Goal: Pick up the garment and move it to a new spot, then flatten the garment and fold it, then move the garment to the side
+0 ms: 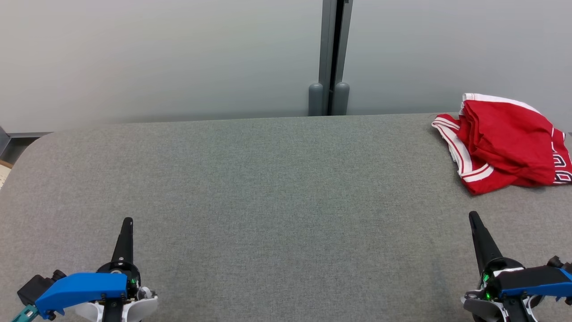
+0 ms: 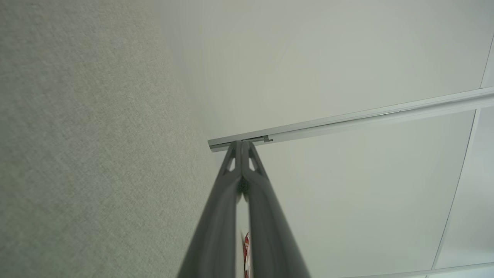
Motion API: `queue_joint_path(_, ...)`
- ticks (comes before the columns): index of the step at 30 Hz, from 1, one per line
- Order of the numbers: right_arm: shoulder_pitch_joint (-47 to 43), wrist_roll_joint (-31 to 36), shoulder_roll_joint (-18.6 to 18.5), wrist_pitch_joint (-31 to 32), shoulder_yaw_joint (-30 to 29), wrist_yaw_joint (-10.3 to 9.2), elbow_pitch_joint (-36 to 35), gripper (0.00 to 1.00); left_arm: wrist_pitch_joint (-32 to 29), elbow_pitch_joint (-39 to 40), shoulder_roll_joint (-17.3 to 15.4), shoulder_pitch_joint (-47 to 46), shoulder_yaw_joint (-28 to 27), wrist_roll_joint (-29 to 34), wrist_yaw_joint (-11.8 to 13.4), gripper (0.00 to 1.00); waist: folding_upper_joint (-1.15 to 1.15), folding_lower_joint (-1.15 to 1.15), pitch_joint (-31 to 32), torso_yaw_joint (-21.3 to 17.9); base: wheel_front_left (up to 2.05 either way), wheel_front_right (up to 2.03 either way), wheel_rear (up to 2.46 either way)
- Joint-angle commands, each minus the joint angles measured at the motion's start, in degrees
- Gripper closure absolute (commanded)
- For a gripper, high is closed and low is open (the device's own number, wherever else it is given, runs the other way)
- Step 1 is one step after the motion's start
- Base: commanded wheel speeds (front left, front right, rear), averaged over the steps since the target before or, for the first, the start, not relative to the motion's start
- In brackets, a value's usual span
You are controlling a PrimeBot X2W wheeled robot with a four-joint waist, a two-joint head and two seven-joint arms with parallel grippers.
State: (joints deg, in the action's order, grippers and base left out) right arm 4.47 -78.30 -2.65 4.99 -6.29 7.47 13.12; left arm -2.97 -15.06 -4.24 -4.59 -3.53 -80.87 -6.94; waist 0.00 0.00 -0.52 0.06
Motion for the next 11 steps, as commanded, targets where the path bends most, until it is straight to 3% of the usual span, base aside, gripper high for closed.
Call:
queue_joint_path(1,1.05,-1.15,-0.32,0.28,-0.16,0.04,-0.10,1.00,-0.37,0.49,0.02,-0.99,-0.49,-0.92,-0.37,1.00,0.00,0.00,0.01,0.00,0.00,0.00,0.00)
queue_joint_path(11,1.32,-5.64,-0.34,0.73,-0.21,0.04,0.28,1.00,-1.58,0.73,0.51,-1.36,-1.43,-4.56,-0.48,1.00,0.00,0.00,0.11,-0.02,0.00,0.00,0.00)
